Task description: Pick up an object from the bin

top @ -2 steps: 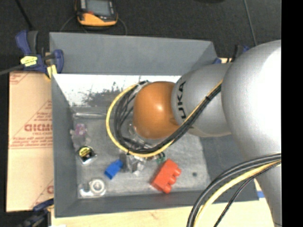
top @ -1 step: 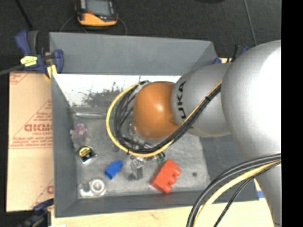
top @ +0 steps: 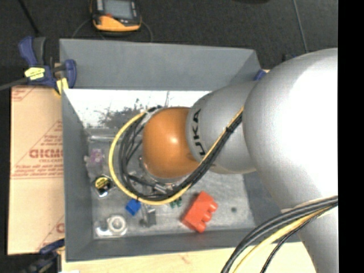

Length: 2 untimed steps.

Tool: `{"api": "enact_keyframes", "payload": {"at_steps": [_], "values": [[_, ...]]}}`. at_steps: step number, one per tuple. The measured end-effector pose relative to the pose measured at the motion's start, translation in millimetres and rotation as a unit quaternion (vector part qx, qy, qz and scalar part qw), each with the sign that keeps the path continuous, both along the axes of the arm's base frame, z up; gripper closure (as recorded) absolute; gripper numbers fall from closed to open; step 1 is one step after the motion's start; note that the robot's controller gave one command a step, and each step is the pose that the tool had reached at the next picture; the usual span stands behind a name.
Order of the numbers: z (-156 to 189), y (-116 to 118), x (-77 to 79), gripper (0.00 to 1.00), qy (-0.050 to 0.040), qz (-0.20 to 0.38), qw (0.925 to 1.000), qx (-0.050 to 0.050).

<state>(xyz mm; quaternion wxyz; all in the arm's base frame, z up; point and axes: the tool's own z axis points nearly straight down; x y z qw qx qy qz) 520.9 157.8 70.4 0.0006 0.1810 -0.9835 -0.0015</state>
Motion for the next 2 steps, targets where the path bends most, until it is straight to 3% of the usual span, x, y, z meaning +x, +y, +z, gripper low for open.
{"api": "enact_keyframes", "payload": {"at_steps": [1, 2], "values": [[0.1, -2.2, 1.0, 1.00, -0.0005, -0.003, 1.0000, 0.000], [157.5, -12.4, 5.3, 1.00, -0.0069, -0.005, 1.0000, 0.000]]}}
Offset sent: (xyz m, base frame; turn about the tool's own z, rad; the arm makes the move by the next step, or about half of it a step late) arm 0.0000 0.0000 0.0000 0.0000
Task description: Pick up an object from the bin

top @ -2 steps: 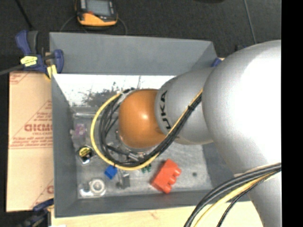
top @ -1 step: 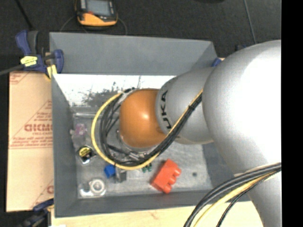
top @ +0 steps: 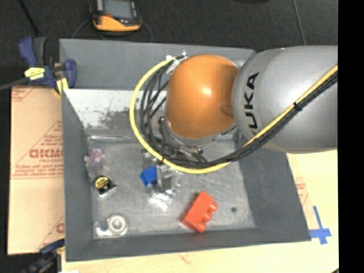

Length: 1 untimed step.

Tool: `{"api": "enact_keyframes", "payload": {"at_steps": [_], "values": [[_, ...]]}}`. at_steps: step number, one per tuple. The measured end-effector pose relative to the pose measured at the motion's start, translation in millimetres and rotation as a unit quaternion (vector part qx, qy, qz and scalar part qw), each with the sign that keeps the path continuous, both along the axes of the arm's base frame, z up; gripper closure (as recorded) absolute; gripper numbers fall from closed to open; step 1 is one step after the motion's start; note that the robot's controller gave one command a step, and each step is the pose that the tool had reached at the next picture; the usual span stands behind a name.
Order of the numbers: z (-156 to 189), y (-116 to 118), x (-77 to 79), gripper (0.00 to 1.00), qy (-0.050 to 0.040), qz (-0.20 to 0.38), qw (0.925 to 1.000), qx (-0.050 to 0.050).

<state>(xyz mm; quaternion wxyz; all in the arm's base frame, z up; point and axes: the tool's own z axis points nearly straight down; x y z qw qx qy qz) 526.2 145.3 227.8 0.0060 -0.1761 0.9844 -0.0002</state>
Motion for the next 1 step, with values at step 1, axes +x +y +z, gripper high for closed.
{"api": "enact_keyframes", "payload": {"at_steps": [1], "values": [[-2.9, -30.9, -37.3, 1.00, 0.0062, -0.014, 0.9999, -0.001]]}}
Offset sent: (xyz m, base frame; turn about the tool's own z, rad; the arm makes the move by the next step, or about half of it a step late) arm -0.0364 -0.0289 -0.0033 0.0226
